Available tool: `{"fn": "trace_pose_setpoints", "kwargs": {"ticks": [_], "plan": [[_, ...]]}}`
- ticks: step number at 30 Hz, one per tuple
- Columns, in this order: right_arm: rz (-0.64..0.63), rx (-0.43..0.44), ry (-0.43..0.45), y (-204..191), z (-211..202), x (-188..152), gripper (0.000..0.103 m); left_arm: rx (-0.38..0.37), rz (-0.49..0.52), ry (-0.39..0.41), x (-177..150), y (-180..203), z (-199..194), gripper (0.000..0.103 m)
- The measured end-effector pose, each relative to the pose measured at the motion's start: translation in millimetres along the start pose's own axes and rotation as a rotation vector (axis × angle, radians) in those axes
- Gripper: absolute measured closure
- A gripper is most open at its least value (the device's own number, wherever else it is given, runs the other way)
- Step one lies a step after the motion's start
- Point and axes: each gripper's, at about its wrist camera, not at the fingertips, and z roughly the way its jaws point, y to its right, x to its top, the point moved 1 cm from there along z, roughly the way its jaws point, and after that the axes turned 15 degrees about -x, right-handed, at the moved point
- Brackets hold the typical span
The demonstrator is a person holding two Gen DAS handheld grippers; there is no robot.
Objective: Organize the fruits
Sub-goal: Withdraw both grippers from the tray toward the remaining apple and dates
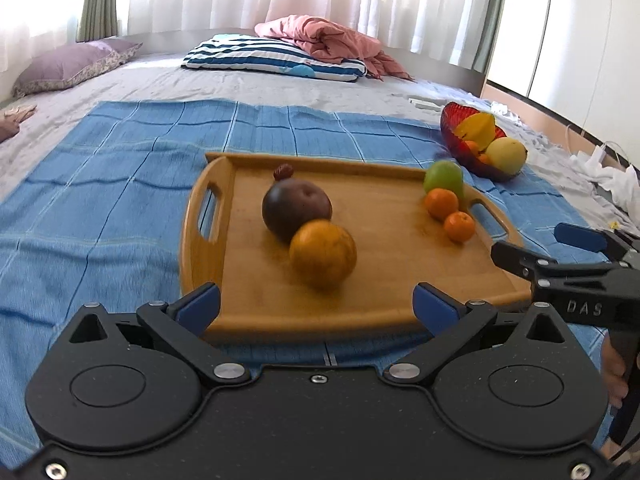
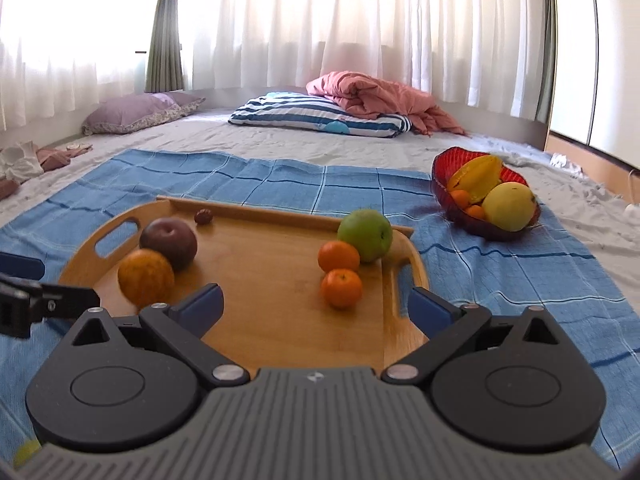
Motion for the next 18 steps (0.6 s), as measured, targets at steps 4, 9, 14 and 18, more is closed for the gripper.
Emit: {"fn": "trace_pose_setpoints", "kwargs": {"ticks": [4, 9, 14, 18], "plan": [[-0.028, -0.014, 0.037, -3, -20, -15, 0.0, -0.004, 0.002, -0.004, -17, 5, -8, 0.001], [-0.043, -0.011, 0.059, -6, -40, -32, 0.0, -0.014, 0.005, -0.008, -37, 8, -20, 0.0], [-0.038, -0.001, 0.078, -5, -59, -48, 0.0, -0.021, 0.012, -0.007, -52, 10, -33, 0.001], [-0.049, 0.01, 0.091, -6, -71, -60, 0.0, -0.033, 0.019, -0.013, -63, 13, -46, 0.0]]}}
